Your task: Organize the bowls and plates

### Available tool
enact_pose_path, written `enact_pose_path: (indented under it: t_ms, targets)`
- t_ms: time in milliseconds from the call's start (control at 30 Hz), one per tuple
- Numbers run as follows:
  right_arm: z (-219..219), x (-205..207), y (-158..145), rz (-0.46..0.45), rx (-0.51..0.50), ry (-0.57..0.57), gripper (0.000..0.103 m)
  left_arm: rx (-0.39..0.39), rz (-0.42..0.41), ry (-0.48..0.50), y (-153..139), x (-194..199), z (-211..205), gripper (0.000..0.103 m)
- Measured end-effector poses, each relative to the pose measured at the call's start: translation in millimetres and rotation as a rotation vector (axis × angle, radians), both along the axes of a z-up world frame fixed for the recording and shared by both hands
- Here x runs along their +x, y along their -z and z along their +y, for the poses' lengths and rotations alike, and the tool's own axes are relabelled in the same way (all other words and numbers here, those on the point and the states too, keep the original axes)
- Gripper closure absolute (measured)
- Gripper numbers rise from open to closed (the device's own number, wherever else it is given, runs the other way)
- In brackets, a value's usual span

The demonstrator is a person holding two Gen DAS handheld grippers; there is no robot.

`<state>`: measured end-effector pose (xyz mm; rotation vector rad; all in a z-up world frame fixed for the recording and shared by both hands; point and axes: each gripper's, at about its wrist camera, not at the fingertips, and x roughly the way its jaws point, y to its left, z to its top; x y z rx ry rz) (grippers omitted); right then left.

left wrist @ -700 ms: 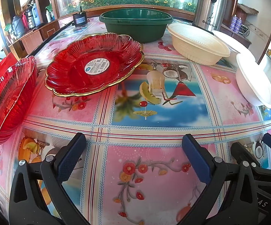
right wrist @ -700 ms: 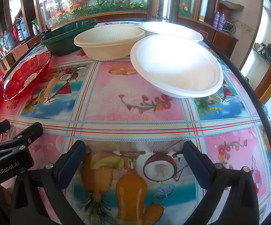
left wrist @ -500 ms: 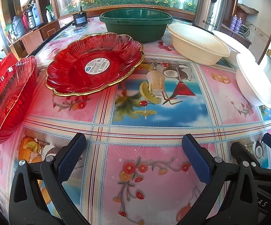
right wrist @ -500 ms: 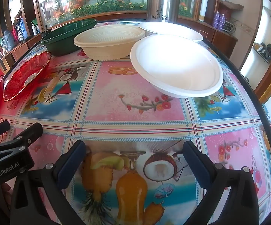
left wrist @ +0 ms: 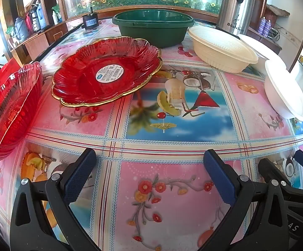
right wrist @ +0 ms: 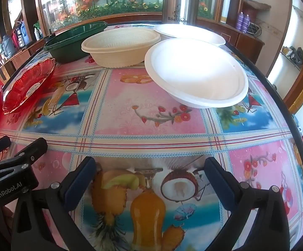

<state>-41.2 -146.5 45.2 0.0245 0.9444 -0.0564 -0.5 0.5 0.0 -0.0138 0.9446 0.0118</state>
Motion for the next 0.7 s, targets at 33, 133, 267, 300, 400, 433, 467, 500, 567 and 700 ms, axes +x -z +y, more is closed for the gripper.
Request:
enact_pose_path:
  t_ms: [33,133,267,300,400,433,467,500,567,700]
  targets:
    - [-0.8,-0.5,0.5,0.000,0.000,0.001,0.000,0.000,0.000,0.000,0.0,0.0,0.1,0.000]
    - [0.3,0.1,0.9,0.000,-0.001,0.001,0.000,0.000,0.000,0.000,-0.1,0.3,0.5,0.000]
    - [-0.2,0.5,1.7,0.001,0.000,0.003,0.000,0.000,0.000,0.000,0.0,-0.1,0.1,0.000]
    - [-0.2,0.5,1.7,0.001,0.000,0.003,0.000,0.001,0.000,0.000,0.0,-0.1,-0.1,0.000]
    - [-0.4,0.3,1.6,0.001,-0.001,0.003,0.000,0.000,0.000,0.000,0.0,-0.1,0.0,0.000]
    - [-0.6,0.2,1.6,0.001,-0.001,0.003,0.000,0.000,0.000,0.000,0.0,-0.1,0.1,0.000]
    - [-0.8,0.2,1.6,0.001,0.000,0.002,0.000,0.000,0.000,0.000,0.0,0.0,-0.1,0.000]
    - [-0.7,0.1,1.6,0.000,0.000,0.002,0.000,0.000,-0.001,0.000,0.0,0.0,0.0,0.000]
    - [-0.6,0.1,1.7,0.000,-0.001,0.002,0.000,0.000,-0.001,0.000,0.0,-0.1,0.0,0.000]
    - [-0.4,0.0,1.6,0.000,-0.001,0.003,0.000,0.000,-0.001,0.000,0.0,-0.1,-0.1,0.000]
